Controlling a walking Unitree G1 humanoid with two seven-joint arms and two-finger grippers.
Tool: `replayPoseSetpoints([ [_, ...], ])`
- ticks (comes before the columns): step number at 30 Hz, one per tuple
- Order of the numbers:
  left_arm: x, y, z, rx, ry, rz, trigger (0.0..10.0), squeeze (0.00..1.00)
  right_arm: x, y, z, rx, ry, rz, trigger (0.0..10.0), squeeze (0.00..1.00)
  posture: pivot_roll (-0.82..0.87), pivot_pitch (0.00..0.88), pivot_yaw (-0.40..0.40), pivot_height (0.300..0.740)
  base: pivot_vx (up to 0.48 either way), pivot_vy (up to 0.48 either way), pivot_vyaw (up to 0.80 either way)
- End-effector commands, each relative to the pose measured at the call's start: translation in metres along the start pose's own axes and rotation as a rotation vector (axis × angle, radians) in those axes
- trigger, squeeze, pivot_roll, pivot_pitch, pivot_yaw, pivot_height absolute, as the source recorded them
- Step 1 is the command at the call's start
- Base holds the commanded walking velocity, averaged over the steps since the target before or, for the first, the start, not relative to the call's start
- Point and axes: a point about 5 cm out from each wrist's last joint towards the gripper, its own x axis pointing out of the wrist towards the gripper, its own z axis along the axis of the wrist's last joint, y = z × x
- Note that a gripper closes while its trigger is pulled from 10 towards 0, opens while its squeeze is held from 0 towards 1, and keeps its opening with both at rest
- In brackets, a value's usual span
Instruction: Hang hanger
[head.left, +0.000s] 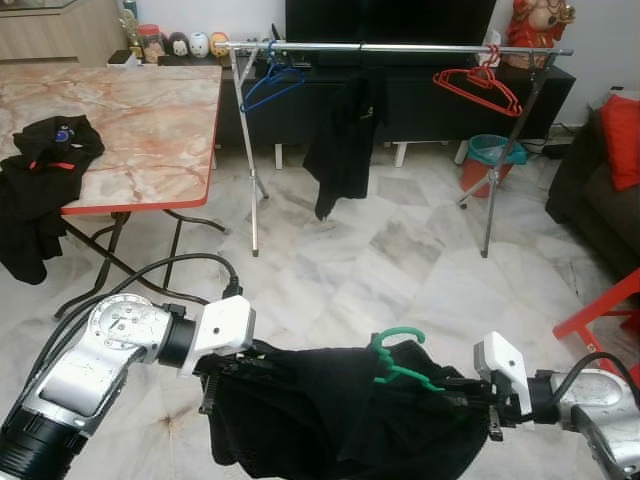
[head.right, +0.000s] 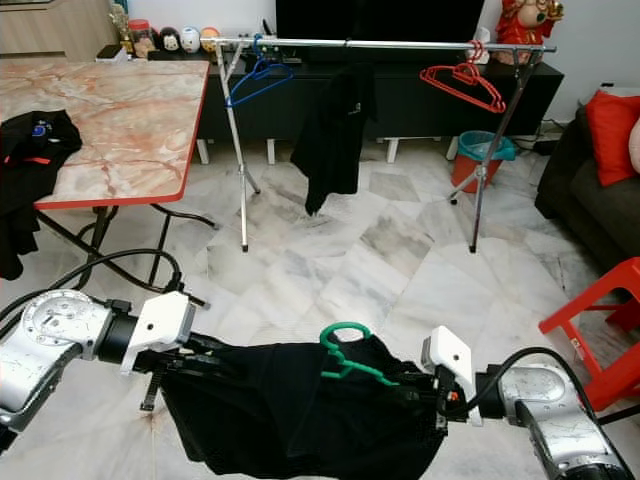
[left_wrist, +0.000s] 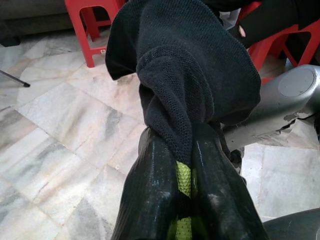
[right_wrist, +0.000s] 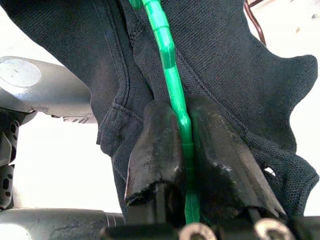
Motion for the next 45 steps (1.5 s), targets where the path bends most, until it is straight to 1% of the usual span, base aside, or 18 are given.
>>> replayPoseSetpoints([
  [1,-0.002,0.0,0.011,0.042,-0.031,-0.028,10.0,0.0,-0.002,-0.005,0.005,0.001,-0.024,-0.03,0.0,0.0,0.11,0.0,-0.034,0.74,0.0,0.0,0.0],
  [4,-0.003,-0.001,0.013,0.032,-0.041,-0.049,10.0,0.0,-0.002,-0.004,0.005,0.001,-0.025,-0.027,0.0,0.0,0.11,0.0,-0.034,0.74,0.0,0.0,0.0],
  [5,-0.004,-0.002,0.014,0.031,-0.053,-0.054,10.0,1.0,-0.002,-0.004,0.006,0.001,-0.026,-0.025,0.0,0.0,0.11,0.0,-0.033,0.74,0.0,0.0,0.0],
  [7,-0.005,-0.001,0.016,0.021,-0.069,-0.06,10.0,1.0,-0.001,-0.004,0.006,0.001,-0.026,-0.023,0.0,0.0,0.11,0.0,-0.033,0.74,0.0,0.0,0.0],
  [8,-0.006,0.0,0.021,0.014,-0.102,-0.063,10.0,1.0,-0.001,-0.004,0.006,0.0,-0.027,-0.02,0.0,0.0,0.11,0.0,-0.035,0.74,0.0,0.0,0.0],
  [9,-0.006,0.0,0.021,0.014,-0.102,-0.063,10.0,1.0,-0.001,-0.004,0.006,0.0,-0.027,-0.02,0.0,0.0,0.11,0.0,-0.035,0.74,0.0,0.0,0.0],
  [12,-0.01,0.006,0.033,0.028,-0.15,-0.064,10.0,1.0,0.001,-0.003,0.006,0.001,-0.029,-0.009,0.0,0.0,0.11,0.0,-0.037,0.74,0.0,0.0,0.0],
  [18,-0.014,0.014,0.042,0.051,-0.179,-0.047,10.0,1.0,0.004,-0.001,0.006,0.003,-0.035,0.008,0.0,0.0,0.11,0.0,-0.036,0.74,0.0,0.0,0.0],
  [23,-0.013,0.017,0.047,0.057,-0.197,-0.042,10.0,1.0,0.005,0.0,0.006,0.005,-0.038,0.019,0.0,0.0,0.11,0.0,-0.037,0.74,0.0,0.0,0.0],
  [26,-0.006,0.016,0.047,0.057,-0.204,-0.059,10.0,1.0,0.005,0.001,0.006,0.004,-0.038,0.03,0.0,0.0,0.11,0.0,-0.039,0.74,0.0,0.0,0.0],
  [27,-0.001,0.016,0.046,0.059,-0.204,-0.062,10.0,1.0,0.006,0.002,0.007,0.004,-0.039,0.043,0.0,0.0,0.11,0.0,-0.04,0.74,0.0,0.0,0.0],
  [30,0.002,0.017,0.045,0.058,-0.203,-0.063,10.0,1.0,0.006,0.002,0.008,0.004,-0.041,0.052,0.0,0.0,0.11,0.0,-0.041,0.74,0.0,0.0,0.0],
  [34,0.018,0.016,0.041,0.045,-0.212,-0.045,10.0,1.0,0.008,0.006,0.01,-0.001,-0.04,0.088,0.0,0.0,0.11,0.0,-0.042,0.74,0.0,0.0,0.0],
  [37,0.026,0.009,0.04,0.034,-0.215,-0.054,10.0,1.0,0.009,0.005,0.01,-0.005,-0.039,0.08,0.0,0.0,0.11,0.0,-0.043,0.74,0.0,0.0,0.0],
  [38,0.031,0.005,0.039,0.035,-0.202,-0.061,10.0,1.0,0.01,0.004,0.01,-0.006,-0.039,0.073,0.0,0.0,0.11,0.0,-0.045,0.74,0.0,0.0,0.0],
  [41,0.034,0.003,0.038,0.038,-0.192,-0.064,10.0,1.0,0.011,0.003,0.01,-0.006,-0.039,0.069,0.0,0.0,0.11,0.0,-0.044,0.74,0.0,0.0,0.0],
  [42,0.044,0.0,0.035,0.025,-0.173,-0.02,10.0,1.0,0.014,0.0,0.011,-0.014,-0.05,0.035,0.0,0.0,0.11,0.0,-0.048,0.74,0.0,0.0,0.0],
  [45,0.053,0.002,0.03,0.027,-0.135,0.076,10.0,1.0,0.018,-0.003,0.014,-0.017,-0.078,0.001,0.0,0.0,0.12,0.0,-0.05,0.74,0.0,0.0,0.0],
])
